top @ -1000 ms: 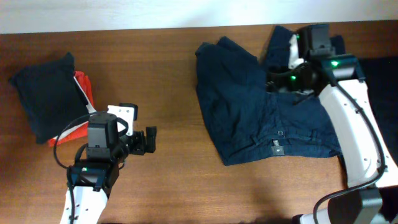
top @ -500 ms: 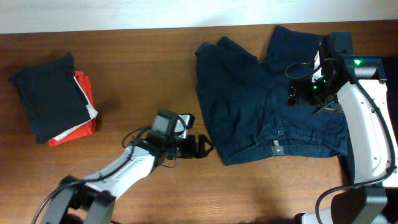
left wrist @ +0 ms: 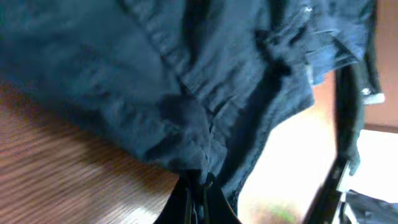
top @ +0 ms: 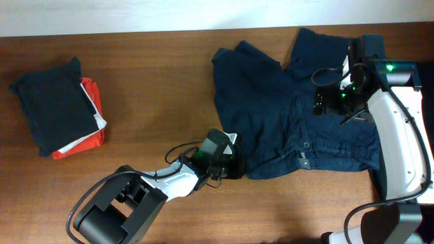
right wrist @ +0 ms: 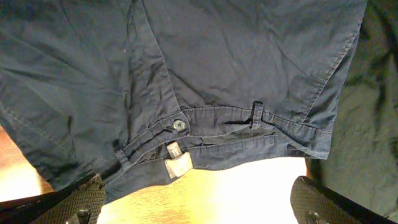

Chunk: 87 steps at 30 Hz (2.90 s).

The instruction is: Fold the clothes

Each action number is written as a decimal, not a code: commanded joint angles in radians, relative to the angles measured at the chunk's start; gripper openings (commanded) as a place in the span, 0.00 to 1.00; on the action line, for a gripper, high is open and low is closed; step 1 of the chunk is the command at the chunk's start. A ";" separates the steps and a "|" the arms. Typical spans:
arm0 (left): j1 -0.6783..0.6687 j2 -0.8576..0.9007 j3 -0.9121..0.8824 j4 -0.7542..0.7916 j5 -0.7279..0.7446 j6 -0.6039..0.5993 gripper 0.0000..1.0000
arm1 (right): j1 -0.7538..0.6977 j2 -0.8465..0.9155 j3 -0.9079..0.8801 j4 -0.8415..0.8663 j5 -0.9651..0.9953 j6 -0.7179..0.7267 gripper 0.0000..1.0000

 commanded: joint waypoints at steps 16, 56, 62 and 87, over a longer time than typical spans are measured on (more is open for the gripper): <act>0.845 -0.301 0.357 -0.915 -0.155 0.451 0.99 | -0.008 -0.008 -0.034 0.002 -0.008 0.006 0.99; 0.790 -0.262 0.063 -1.215 -0.367 0.313 0.00 | -0.007 0.159 -0.673 0.391 -0.203 0.201 0.04; 0.861 -0.262 0.137 -1.194 -0.357 0.314 0.00 | -0.005 0.043 -0.504 0.414 -0.251 0.065 0.61; 0.861 -0.262 0.137 -1.180 -0.358 0.314 0.00 | 0.319 0.605 -0.346 1.605 -0.317 0.380 0.52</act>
